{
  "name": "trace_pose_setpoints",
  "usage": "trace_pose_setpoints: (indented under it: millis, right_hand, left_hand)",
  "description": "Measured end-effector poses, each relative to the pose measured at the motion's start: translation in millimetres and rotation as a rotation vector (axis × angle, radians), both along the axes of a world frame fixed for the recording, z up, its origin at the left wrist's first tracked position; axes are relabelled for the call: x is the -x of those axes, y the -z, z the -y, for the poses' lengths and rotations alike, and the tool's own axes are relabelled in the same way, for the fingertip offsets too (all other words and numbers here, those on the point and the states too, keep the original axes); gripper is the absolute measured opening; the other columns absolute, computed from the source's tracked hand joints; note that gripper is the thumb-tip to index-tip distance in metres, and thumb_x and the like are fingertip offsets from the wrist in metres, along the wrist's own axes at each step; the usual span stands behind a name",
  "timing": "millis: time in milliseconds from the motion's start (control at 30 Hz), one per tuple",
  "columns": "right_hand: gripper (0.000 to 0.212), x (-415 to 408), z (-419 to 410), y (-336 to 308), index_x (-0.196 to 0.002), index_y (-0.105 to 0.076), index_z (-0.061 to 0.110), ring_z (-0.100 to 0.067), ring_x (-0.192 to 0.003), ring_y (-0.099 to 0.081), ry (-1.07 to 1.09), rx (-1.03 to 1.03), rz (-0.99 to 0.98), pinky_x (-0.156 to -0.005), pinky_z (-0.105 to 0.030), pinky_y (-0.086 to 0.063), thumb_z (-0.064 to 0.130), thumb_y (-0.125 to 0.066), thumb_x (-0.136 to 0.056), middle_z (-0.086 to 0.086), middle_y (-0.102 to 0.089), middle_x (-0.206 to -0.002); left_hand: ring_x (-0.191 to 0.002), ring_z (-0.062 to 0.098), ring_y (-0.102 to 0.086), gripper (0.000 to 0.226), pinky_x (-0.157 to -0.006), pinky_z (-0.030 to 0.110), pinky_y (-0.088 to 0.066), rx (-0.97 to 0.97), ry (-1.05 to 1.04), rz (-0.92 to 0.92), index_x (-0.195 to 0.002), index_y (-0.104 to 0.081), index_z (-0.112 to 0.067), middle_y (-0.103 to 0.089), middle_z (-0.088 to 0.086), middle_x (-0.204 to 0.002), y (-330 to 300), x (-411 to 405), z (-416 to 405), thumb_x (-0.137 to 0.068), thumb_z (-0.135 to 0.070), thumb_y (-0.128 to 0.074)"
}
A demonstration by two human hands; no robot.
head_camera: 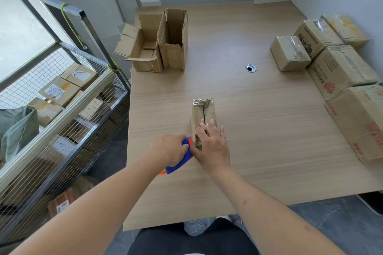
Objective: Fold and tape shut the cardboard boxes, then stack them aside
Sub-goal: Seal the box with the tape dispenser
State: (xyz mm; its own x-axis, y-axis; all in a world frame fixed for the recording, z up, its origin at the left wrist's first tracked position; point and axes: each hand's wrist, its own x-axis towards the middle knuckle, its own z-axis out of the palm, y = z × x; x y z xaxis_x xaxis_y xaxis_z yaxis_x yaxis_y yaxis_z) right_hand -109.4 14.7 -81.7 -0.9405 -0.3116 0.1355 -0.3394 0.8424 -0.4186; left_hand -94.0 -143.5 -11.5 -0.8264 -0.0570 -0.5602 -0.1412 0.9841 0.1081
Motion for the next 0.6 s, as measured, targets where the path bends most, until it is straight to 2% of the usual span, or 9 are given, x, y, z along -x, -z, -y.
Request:
trace_pose_setpoints:
  millis: [100,167,267,367,500,600]
  right_hand:
    - [0.041,-0.6,-0.4,-3.7,-0.117,-0.063,0.017,-0.034,-0.146,-0.041,-0.006,0.006,0.004,-0.121,-0.056,-0.028,0.029,-0.071,-0.078,-0.007,-0.062,-0.136]
    - [0.040,-1.5,-1.0,-6.5,-0.115,-0.063,0.017,-0.034,-0.145,-0.042,-0.006,0.009,0.002,-0.121,-0.055,-0.029,0.028,-0.071,-0.077,-0.006,-0.062,-0.135]
    - [0.039,-1.7,0.9,-6.5,-0.110,-0.062,0.017,-0.033,-0.143,-0.045,0.012,0.013,-0.044,-0.118,-0.056,-0.035,0.027,-0.073,-0.074,-0.003,-0.063,-0.127]
    - [0.042,-1.8,4.5,-2.3,-0.107,-0.063,0.016,-0.032,-0.139,-0.049,0.034,0.062,-0.113,-0.115,-0.055,-0.040,0.022,-0.075,-0.068,-0.004,-0.064,-0.119]
    - [0.033,-1.7,2.4,13.4,-0.105,-0.066,0.015,-0.030,-0.141,-0.048,0.029,0.165,-0.194,-0.119,-0.050,-0.034,0.030,-0.061,-0.076,-0.004,-0.066,-0.125]
    - [0.028,-0.3,-5.2,22.8,-0.104,-0.070,0.015,-0.026,-0.141,-0.049,-0.025,0.231,-0.219,-0.120,-0.048,-0.033,0.033,-0.065,-0.083,-0.004,-0.067,-0.130]
  left_hand:
    - [-0.108,0.028,-0.061,0.025,-0.081,0.035,-0.044,0.120,-0.011,0.065,-0.120,-0.056,-0.017,-0.064,0.007,-0.122,9.5,0.1,5.3,-0.107,-0.028,-0.038]
    - [-0.103,0.028,-0.062,0.026,-0.078,0.034,-0.044,0.103,-0.023,0.023,-0.120,-0.056,-0.018,-0.066,0.006,-0.117,20.2,-6.7,11.4,-0.107,-0.032,-0.037]
    - [-0.093,0.029,-0.063,0.035,-0.076,0.036,-0.050,0.016,-0.100,-0.155,-0.136,-0.048,-0.026,-0.069,0.006,-0.106,39.6,-19.0,15.9,-0.105,-0.040,-0.038]
    - [-0.090,0.032,-0.059,0.052,-0.078,0.038,-0.052,0.008,-0.141,-0.229,-0.153,-0.029,-0.038,-0.062,0.012,-0.102,63.6,-25.8,15.1,-0.103,-0.046,-0.042]
    - [-0.080,0.032,-0.051,0.061,-0.079,0.039,-0.051,-0.018,-0.194,-0.230,-0.156,-0.021,-0.045,-0.048,0.012,-0.095,90.1,-36.4,14.5,-0.101,-0.049,-0.049]
    - [-0.076,0.031,-0.048,0.066,-0.074,0.037,-0.046,-0.102,-0.233,-0.282,-0.157,-0.020,-0.049,-0.045,0.011,-0.091,101.9,-41.4,13.7,-0.100,-0.052,-0.052]
